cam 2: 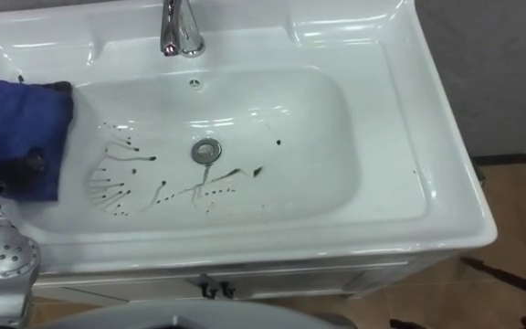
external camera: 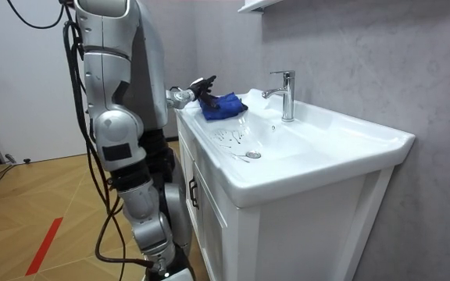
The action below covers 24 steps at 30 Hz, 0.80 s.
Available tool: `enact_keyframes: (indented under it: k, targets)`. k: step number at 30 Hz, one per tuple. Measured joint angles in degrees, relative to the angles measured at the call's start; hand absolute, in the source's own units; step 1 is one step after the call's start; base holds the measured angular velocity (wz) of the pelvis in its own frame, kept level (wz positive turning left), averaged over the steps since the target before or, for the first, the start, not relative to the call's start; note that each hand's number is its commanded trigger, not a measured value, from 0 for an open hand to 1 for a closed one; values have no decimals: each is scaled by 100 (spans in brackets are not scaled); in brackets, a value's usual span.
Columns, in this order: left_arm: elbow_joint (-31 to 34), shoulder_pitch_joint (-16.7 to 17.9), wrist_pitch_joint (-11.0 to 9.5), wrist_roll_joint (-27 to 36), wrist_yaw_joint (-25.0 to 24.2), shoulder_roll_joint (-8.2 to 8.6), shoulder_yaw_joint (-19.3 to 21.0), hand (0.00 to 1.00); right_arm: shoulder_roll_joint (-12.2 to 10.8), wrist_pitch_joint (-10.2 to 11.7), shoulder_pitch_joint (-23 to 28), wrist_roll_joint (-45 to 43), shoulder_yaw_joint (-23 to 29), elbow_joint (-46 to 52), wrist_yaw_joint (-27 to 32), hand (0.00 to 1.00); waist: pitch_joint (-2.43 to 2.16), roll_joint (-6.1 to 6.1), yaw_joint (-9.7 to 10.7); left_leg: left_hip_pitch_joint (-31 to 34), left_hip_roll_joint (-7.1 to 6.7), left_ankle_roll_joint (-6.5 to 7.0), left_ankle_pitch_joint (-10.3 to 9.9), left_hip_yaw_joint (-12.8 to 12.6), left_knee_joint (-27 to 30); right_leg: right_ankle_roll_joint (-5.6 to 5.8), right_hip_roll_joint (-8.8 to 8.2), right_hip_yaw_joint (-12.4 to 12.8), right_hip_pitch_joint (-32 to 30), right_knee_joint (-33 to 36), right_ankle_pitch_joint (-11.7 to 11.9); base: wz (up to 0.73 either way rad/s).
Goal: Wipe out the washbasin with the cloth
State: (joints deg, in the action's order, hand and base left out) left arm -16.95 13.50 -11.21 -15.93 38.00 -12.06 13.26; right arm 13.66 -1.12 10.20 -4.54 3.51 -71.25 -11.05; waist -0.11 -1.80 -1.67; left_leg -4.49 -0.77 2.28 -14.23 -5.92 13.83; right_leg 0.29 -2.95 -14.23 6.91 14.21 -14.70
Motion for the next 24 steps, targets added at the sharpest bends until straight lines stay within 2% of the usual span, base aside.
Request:
enact_keyframes:
  k: [4,8,11,16,18,22,23,24]
  targets:
    - [-15,1,22,3,-18,0,-2,0,-1,-33,3,-1,-5,1,-8,0,-3,35,2,-12,4,0,-1,1,7,1,-2,0,-7,48,-1,0]
    - [-376,-8,137,-1,-121,-1,-4,0,0,-151,1,95,-4,-2,-7,0,11,45,19,-18,4,0,-1,-3,37,0,-1,-2,10,41,-1,0]
    - [-521,-11,161,-105,-157,-2,-8,0,-2,-155,44,132,-3,-7,27,0,25,68,37,-13,5,-1,-1,-5,33,0,2,7,6,45,-1,0]
    - [-696,3,156,-286,-190,-10,-2,0,-2,-158,106,137,8,4,97,0,12,48,50,-32,5,-3,1,-24,-20,-1,4,33,4,52,-1,-2]
    - [-855,7,89,-435,-214,-37,8,0,-2,-167,118,174,13,5,103,0,7,41,13,-42,7,-8,5,-49,-28,-6,11,64,3,32,-4,-4]
    - [-939,56,80,-466,-225,-49,43,0,2,-228,117,165,26,5,93,0,-10,31,-25,-123,8,-20,14,-146,-30,-25,19,138,21,-36,-15,-11]
    - [-944,80,80,-483,-238,-49,67,10,2,-228,118,168,26,6,84,0,-17,31,-22,-126,9,-24,16,-158,-30,-26,21,146,22,-41,-16,-5]
    - [-952,84,80,-503,-256,-48,82,89,2,-229,121,167,31,6,73,0,-24,34,-18,-127,8,-28,19,-154,-27,-29,23,144,22,-51,-14,0]
